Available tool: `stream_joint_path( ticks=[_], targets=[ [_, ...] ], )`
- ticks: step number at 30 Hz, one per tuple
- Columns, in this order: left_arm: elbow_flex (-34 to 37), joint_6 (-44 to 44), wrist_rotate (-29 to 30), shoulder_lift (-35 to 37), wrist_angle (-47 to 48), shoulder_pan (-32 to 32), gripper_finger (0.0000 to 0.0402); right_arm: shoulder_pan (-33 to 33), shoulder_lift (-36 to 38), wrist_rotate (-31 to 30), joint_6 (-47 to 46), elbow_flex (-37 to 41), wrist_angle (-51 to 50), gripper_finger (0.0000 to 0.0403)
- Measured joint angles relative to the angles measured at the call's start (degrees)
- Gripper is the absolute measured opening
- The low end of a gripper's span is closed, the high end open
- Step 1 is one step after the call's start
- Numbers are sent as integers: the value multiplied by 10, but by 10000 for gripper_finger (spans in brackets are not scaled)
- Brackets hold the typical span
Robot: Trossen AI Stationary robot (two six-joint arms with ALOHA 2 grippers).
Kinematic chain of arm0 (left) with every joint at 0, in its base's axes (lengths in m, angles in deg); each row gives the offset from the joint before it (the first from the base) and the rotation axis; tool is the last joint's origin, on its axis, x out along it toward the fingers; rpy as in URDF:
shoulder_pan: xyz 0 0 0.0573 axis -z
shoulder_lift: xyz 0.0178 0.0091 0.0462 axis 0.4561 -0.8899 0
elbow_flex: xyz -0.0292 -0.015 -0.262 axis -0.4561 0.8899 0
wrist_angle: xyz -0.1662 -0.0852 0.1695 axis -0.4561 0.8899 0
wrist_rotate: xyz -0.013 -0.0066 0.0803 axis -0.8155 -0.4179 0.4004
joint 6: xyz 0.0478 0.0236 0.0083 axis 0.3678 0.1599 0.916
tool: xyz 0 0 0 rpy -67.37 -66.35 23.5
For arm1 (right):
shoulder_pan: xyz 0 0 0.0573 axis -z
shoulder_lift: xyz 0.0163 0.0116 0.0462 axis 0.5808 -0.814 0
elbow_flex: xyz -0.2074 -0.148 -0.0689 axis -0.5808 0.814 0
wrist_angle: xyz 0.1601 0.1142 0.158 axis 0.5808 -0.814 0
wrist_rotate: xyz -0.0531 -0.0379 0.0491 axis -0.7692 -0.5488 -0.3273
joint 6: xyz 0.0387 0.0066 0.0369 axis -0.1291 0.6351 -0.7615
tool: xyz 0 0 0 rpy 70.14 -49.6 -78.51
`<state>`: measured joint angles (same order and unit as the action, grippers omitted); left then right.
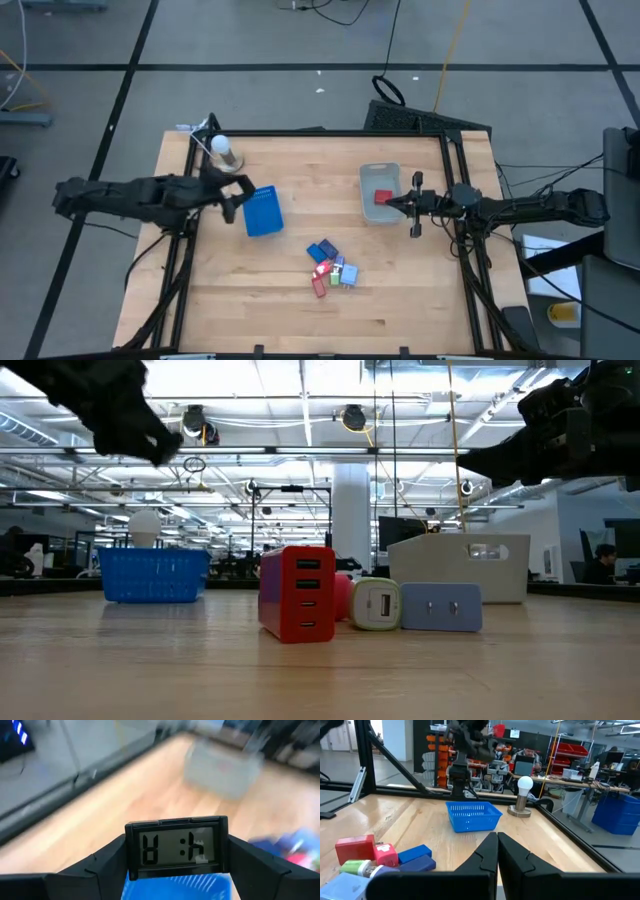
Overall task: Pick & Place Office items
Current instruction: Put the black digital timer into the blue bin
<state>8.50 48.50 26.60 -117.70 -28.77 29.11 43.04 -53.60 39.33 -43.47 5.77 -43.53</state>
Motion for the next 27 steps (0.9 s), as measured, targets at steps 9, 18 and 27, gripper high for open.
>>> stream_joint_path(
  ticks=[9,18,27],
  targets=[
    [-14,-3,-104,-188,-2,-54,282,0,0,0,0,0,0,0],
    [-14,9,-183,-308,-17,-88,282,0,-2,0,0,0,-3,0],
    [-14,26,-192,-407,-25,-115,282,0,-3,0,0,0,-3,0]
  ],
)
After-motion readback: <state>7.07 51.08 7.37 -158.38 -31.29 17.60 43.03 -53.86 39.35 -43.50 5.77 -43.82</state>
